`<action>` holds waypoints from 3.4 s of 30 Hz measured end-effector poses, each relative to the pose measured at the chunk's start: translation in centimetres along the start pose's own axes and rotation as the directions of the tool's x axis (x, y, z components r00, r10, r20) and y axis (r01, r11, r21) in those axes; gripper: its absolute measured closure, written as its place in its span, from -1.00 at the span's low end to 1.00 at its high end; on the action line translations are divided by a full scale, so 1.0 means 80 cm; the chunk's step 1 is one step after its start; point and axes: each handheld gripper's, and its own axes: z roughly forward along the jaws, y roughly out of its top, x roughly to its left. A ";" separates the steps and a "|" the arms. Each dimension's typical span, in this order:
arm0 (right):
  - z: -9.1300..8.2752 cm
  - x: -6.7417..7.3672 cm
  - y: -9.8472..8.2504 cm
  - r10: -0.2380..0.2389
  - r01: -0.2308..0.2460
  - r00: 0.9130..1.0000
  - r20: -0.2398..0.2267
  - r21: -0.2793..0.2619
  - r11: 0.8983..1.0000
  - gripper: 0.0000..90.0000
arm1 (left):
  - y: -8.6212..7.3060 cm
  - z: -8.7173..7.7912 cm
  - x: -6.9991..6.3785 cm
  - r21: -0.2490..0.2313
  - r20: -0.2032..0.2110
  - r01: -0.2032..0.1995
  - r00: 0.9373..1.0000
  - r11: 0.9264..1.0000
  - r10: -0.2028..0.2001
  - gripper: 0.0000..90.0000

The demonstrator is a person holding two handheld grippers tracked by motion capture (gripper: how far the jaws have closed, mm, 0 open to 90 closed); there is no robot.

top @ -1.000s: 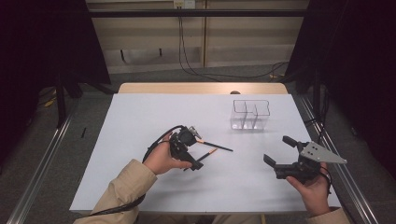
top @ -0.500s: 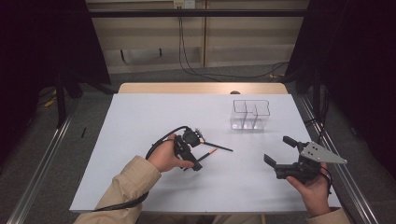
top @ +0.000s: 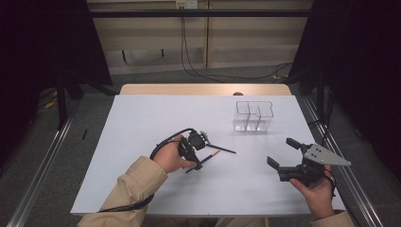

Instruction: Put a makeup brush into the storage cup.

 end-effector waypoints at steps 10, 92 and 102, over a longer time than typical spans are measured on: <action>-0.001 -0.001 0.000 0.000 0.000 1.000 0.000 0.000 1.000 -0.95 | 0.007 0.008 -0.003 0.074 -0.014 -0.005 1.000 0.997 0.006 0.47; 0.008 0.003 -0.005 -0.008 0.009 1.000 -0.013 0.034 0.999 -0.95 | -0.071 -0.026 -0.001 -0.796 0.170 0.178 0.983 0.578 -0.068 0.89; 0.010 0.003 -0.006 -0.007 0.008 1.000 -0.017 0.037 0.999 -0.95 | -0.077 -0.026 -0.003 -0.846 0.174 0.189 0.982 0.499 -0.076 0.89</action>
